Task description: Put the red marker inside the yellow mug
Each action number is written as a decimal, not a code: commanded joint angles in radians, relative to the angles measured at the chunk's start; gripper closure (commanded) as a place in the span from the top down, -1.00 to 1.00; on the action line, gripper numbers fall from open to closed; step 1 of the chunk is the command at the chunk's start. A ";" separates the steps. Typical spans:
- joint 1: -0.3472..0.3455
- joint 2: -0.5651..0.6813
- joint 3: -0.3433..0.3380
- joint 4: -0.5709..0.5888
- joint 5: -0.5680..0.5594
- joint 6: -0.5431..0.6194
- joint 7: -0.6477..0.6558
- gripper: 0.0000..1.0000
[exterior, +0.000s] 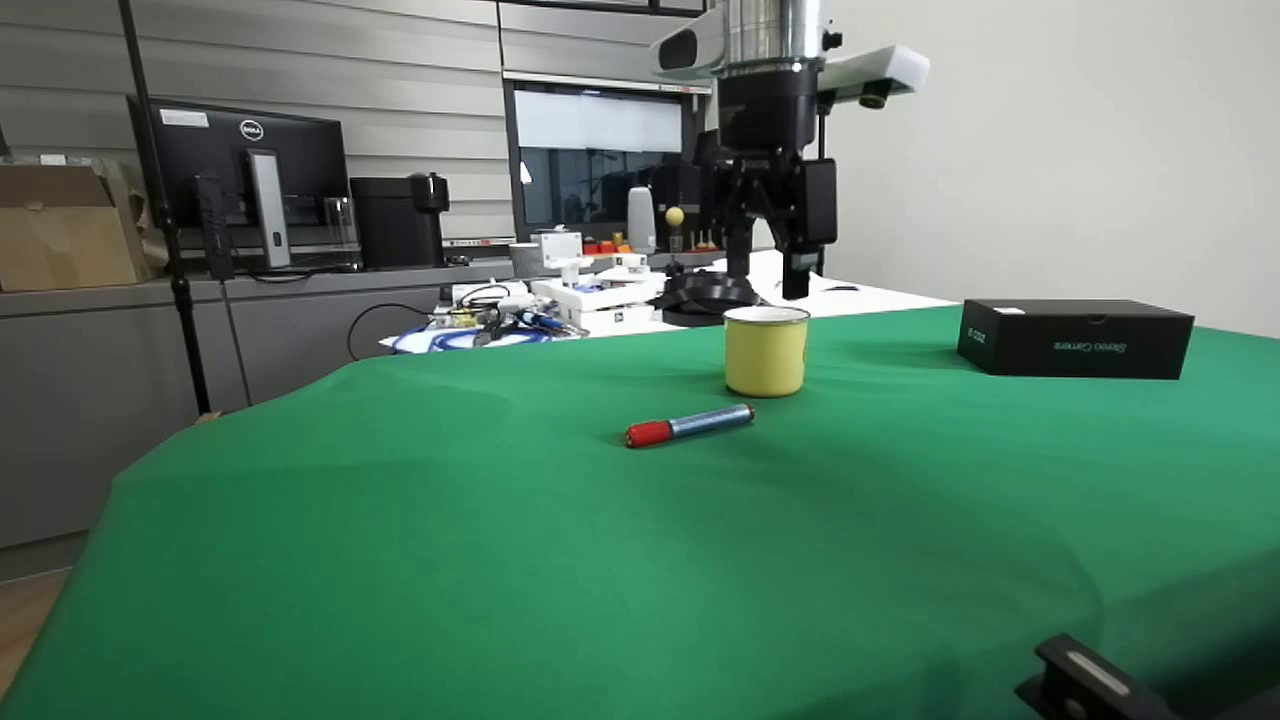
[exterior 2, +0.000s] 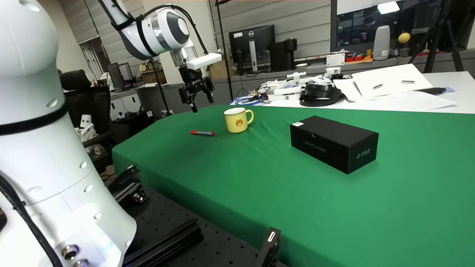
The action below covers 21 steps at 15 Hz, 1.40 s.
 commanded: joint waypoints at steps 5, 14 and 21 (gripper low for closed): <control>-0.050 0.175 0.065 0.101 0.025 0.026 -0.054 1.00; -0.081 0.264 0.093 0.130 0.025 0.081 -0.061 1.00; -0.098 0.304 0.103 0.132 0.025 0.112 -0.059 1.00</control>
